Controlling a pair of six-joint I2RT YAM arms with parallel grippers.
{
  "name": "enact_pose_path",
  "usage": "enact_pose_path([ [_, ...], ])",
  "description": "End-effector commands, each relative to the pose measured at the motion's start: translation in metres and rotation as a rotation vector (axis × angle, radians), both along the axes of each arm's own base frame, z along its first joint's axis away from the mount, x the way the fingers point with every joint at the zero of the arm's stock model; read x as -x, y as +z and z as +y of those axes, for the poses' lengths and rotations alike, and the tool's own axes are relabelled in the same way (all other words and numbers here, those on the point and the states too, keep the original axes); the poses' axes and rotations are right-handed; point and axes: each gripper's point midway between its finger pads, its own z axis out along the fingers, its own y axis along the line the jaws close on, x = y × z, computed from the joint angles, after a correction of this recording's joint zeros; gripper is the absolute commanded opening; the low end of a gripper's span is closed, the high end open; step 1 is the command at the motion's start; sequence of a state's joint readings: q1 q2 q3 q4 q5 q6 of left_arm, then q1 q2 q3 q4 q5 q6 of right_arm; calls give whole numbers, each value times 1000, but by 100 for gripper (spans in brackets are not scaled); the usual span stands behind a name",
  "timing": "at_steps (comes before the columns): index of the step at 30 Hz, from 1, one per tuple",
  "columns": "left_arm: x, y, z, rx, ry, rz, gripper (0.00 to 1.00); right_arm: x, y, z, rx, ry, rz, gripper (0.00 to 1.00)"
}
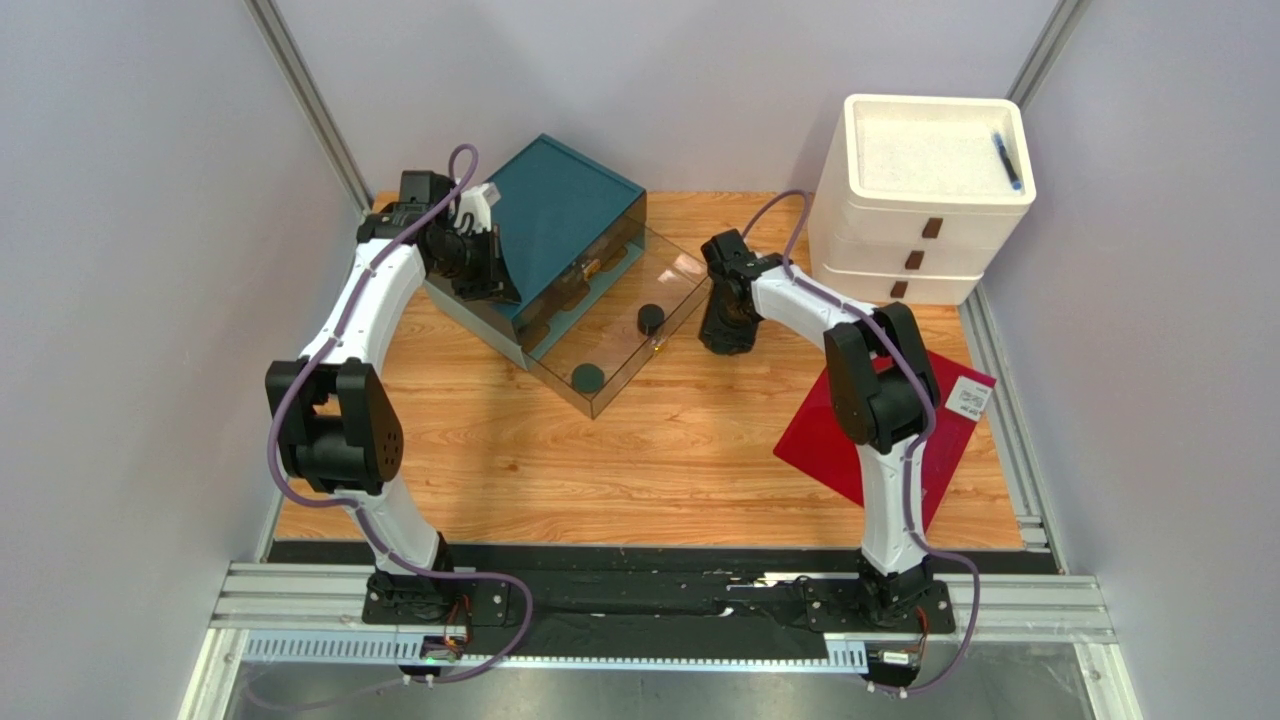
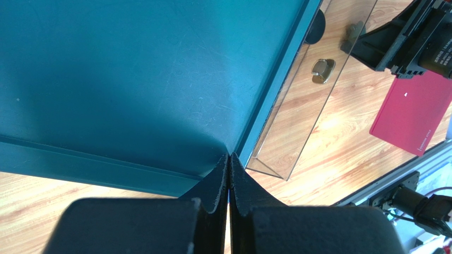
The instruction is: Organize the makeup
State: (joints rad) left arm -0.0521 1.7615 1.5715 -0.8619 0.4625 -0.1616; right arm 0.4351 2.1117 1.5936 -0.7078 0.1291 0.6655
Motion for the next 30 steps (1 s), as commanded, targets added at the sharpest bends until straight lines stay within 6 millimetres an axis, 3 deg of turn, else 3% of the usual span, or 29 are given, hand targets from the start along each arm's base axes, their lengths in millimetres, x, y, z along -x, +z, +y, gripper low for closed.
enact_pose_path([
  [1,86,-86,24,-177,-40,451,0,-7,-5,-7,22,-24,-18,24],
  [3,86,-86,24,-177,-40,450,0,-4,-4,-9,25,-20,-17,7],
  [5,86,-86,24,-178,-40,454,0,-4,5,-11,30,-19,-39,0],
  [7,86,-86,24,-180,-40,453,0,-4,15,-15,38,-18,-57,0],
  [11,85,-85,25,-183,-39,451,0,-10,56,-16,14,-26,-147,0],
  [14,83,-85,25,-186,-38,449,0,-17,105,-8,-30,-27,-256,0],
  [16,83,-85,25,-184,-39,452,0,-20,124,-1,-44,-20,-299,0],
  [20,83,-86,24,-183,-41,457,0,-27,166,32,-101,70,-384,0],
  [27,82,-87,24,-182,-43,459,0,-27,159,104,-187,265,-342,1],
  [28,82,-88,24,-182,-43,462,0,-26,146,110,-184,281,-311,7],
  [30,83,-87,24,-182,-43,462,0,-21,144,124,-204,315,-300,21],
])
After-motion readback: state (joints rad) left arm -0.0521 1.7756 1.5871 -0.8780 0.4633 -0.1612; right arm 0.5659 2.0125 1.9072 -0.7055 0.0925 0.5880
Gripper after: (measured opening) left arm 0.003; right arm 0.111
